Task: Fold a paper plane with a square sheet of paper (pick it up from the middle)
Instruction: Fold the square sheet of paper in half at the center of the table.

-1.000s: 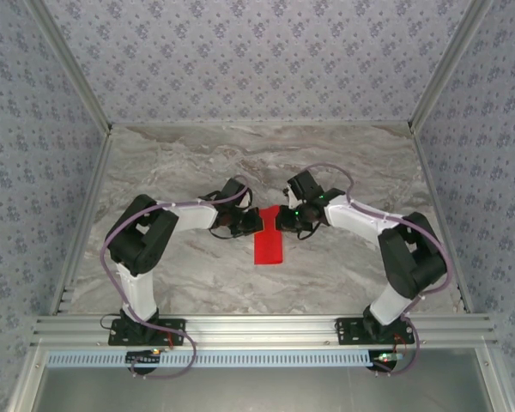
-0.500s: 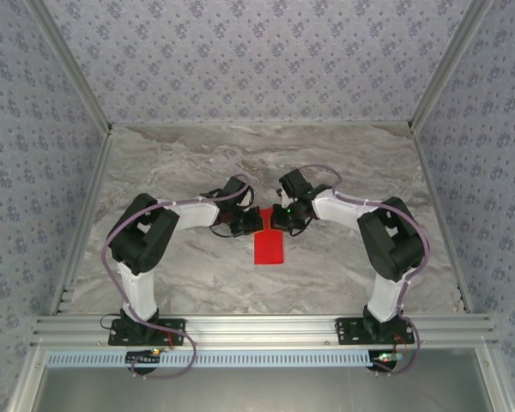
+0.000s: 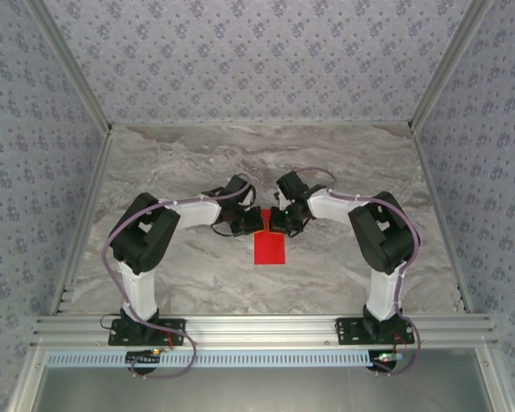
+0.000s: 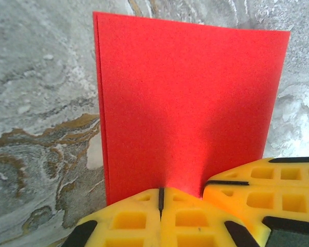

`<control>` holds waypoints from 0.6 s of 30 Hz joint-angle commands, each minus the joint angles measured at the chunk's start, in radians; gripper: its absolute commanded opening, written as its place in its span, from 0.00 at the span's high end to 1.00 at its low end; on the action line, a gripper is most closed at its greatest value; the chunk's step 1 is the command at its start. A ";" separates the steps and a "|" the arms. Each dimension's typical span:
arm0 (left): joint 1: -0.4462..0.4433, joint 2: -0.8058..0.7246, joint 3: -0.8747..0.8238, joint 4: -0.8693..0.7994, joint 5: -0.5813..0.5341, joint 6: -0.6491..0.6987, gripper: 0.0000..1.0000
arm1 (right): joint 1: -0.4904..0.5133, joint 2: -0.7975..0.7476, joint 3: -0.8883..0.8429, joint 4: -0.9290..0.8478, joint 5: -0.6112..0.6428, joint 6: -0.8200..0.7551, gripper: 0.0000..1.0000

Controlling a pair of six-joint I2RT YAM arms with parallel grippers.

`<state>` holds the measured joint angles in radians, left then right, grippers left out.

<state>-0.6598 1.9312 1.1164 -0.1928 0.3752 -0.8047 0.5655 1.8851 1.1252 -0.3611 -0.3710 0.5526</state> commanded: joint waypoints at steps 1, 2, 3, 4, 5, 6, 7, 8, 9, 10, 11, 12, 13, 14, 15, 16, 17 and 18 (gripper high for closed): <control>-0.002 0.103 -0.052 -0.226 -0.169 -0.006 1.00 | -0.035 0.021 -0.035 -0.046 0.003 -0.054 1.00; -0.002 0.106 -0.051 -0.234 -0.175 -0.008 1.00 | -0.045 0.017 -0.045 -0.047 0.000 -0.066 1.00; -0.002 0.110 -0.050 -0.240 -0.179 -0.010 1.00 | -0.056 0.012 -0.058 -0.050 0.000 -0.081 1.00; -0.002 0.113 -0.050 -0.246 -0.183 -0.011 1.00 | -0.067 0.006 -0.071 -0.051 -0.001 -0.093 1.00; -0.002 0.117 -0.050 -0.251 -0.189 -0.013 1.00 | -0.084 -0.003 -0.091 -0.050 -0.007 -0.107 1.00; -0.001 0.122 -0.050 -0.257 -0.190 -0.014 1.00 | -0.103 -0.014 -0.109 -0.048 -0.012 -0.117 1.00; -0.002 0.125 -0.051 -0.261 -0.192 -0.015 1.00 | -0.119 -0.025 -0.122 -0.047 -0.015 -0.125 1.00; -0.002 0.129 -0.052 -0.264 -0.197 -0.017 1.00 | -0.138 -0.040 -0.141 -0.042 -0.021 -0.132 1.00; -0.002 0.132 -0.055 -0.267 -0.199 -0.017 1.00 | -0.160 -0.060 -0.161 -0.033 -0.030 -0.137 1.00; -0.003 0.133 -0.056 -0.266 -0.200 -0.017 1.00 | -0.184 -0.083 -0.180 -0.025 -0.039 -0.141 1.00; -0.004 0.134 -0.060 -0.261 -0.199 -0.016 1.00 | -0.203 -0.102 -0.194 -0.023 -0.046 -0.144 1.00; -0.004 0.133 -0.061 -0.258 -0.198 -0.017 1.00 | -0.219 -0.128 -0.203 -0.024 -0.052 -0.149 1.00; -0.004 0.132 -0.060 -0.258 -0.196 -0.013 1.00 | -0.229 -0.158 -0.209 -0.026 -0.052 -0.154 1.00; -0.004 0.133 -0.057 -0.258 -0.197 -0.012 1.00 | -0.231 -0.183 -0.211 -0.027 -0.052 -0.158 1.00; -0.006 0.134 -0.054 -0.258 -0.195 -0.010 1.00 | -0.228 -0.212 -0.209 -0.028 -0.056 -0.162 1.00; -0.008 0.135 -0.048 -0.257 -0.193 -0.006 1.00 | -0.220 -0.235 -0.205 -0.027 -0.060 -0.159 1.00; -0.010 0.137 -0.043 -0.259 -0.194 -0.002 1.00 | -0.210 -0.252 -0.201 -0.023 -0.065 -0.157 1.00; -0.012 0.140 -0.036 -0.261 -0.193 -0.002 1.00 | -0.195 -0.263 -0.193 -0.016 -0.074 -0.152 1.00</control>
<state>-0.6662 1.9450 1.1469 -0.2401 0.3584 -0.8120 0.3374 1.6775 0.9169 -0.3565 -0.4423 0.4232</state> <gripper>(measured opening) 0.041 0.051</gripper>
